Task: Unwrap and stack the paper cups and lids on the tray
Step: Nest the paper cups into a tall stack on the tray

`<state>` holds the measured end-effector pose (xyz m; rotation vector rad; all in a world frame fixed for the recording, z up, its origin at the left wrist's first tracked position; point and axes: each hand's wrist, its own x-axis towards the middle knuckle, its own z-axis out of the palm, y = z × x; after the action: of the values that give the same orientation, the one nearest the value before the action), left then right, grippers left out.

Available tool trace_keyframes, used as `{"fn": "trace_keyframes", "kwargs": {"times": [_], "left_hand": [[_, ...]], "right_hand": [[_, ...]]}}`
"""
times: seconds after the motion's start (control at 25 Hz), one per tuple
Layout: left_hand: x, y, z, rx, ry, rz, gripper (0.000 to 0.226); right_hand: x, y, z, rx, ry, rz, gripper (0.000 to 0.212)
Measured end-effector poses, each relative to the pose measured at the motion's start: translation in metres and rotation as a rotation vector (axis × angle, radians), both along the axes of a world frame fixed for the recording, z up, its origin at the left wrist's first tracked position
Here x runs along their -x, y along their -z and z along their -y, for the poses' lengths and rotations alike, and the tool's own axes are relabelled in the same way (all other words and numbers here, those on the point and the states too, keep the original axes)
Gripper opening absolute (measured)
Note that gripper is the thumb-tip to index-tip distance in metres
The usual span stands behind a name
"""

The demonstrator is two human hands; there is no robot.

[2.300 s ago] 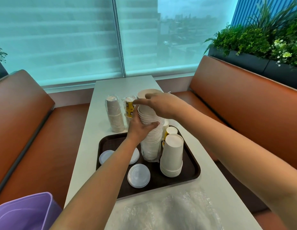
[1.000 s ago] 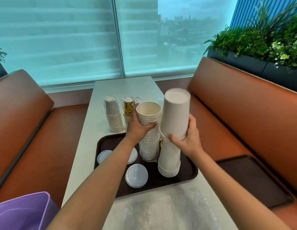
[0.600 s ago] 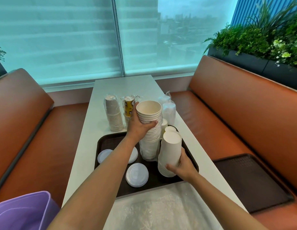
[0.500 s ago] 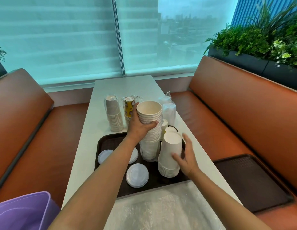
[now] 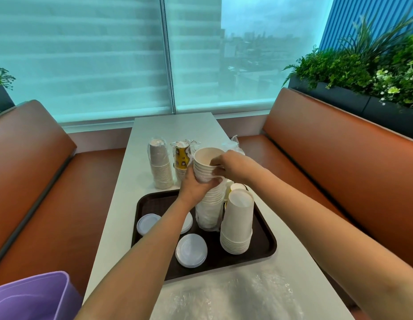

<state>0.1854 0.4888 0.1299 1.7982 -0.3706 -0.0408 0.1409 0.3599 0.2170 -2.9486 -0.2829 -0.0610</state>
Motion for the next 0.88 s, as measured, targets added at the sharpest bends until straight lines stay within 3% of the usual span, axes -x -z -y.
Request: {"fn": "trace_keyframes", "kwargs": {"times": [0.12, 0.32, 0.48, 0.68, 0.76, 0.88], "left_hand": [[-0.010, -0.009, 0.002, -0.015, 0.027, 0.031, 0.105], [-0.005, -0.009, 0.000, -0.092, 0.007, 0.004, 0.087], [-0.005, -0.010, 0.000, -0.111, 0.011, -0.022, 0.091], [0.001, -0.012, 0.002, -0.128, 0.014, -0.042, 0.091], [0.000, -0.012, 0.002, -0.104, 0.017, -0.039, 0.090], [0.000, -0.014, 0.000, -0.123, 0.021, -0.040, 0.092]], "right_hand": [[0.002, 0.000, -0.003, 0.046, -0.036, 0.039, 0.018], [-0.003, 0.001, -0.002, 0.106, -0.090, 0.037, 0.033], [-0.004, -0.017, -0.008, 0.096, -0.181, 0.202, 0.041], [-0.005, -0.035, -0.023, 0.553, -0.165, -0.017, 0.068], [-0.005, -0.033, -0.026, 0.714, -0.132, 0.022, 0.072], [-0.005, -0.044, -0.032, 0.754, -0.118, 0.129, 0.063]]}}
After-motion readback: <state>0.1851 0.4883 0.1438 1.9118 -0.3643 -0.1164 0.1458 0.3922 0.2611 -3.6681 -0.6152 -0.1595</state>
